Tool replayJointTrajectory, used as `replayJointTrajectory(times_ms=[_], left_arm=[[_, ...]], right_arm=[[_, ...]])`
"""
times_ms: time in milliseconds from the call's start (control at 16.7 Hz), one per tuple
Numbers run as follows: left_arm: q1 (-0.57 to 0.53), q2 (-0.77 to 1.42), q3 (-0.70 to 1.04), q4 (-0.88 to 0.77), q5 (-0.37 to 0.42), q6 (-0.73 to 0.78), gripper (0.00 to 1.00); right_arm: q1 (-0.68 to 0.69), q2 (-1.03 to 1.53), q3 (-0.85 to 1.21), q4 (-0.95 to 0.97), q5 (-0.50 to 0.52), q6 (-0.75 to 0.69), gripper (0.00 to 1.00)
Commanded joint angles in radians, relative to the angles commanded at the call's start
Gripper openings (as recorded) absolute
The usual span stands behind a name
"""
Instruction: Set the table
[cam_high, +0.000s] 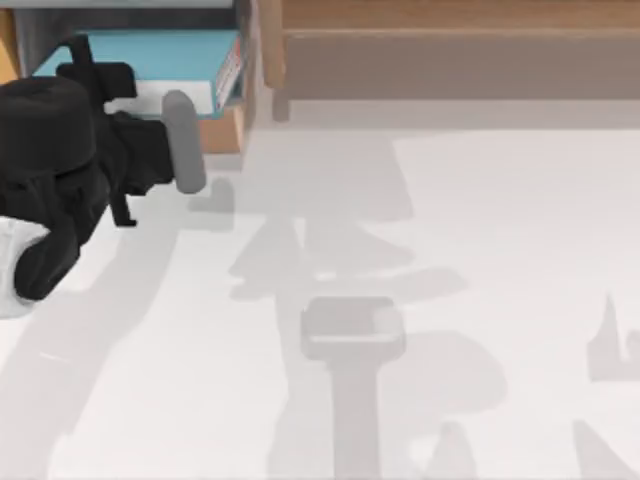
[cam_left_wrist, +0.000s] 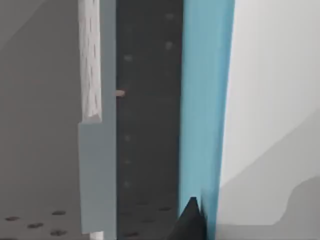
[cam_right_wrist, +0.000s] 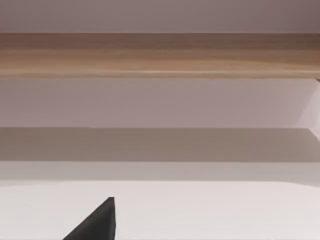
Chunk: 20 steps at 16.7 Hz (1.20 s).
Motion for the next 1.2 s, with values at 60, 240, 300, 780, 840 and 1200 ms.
replayJointTrajectory(times_ms=[60,240,300,780,840,1200], left_arm=[[0.022,0.036,0.012,0.024,0.0,0.022,0.0],[0.053,0.097,0.042,0.062,0.001,0.055,0.0],[0.053,0.099,0.043,0.063,0.001,0.055,0.0],[0.056,0.137,0.083,0.06,0.006,0.059,0.0],[0.058,0.149,0.096,0.059,0.008,0.06,0.0],[0.07,0.204,0.16,0.052,0.018,0.06,0.0]], right_arm=[[0.0,0.0,0.0,0.0,0.0,0.0,1.0],[0.0,0.0,0.0,0.0,0.0,0.0,1.0],[0.0,0.0,0.0,0.0,0.0,0.0,1.0],[0.0,0.0,0.0,0.0,0.0,0.0,1.0],[0.0,0.0,0.0,0.0,0.0,0.0,1.0],[0.0,0.0,0.0,0.0,0.0,0.0,1.0]])
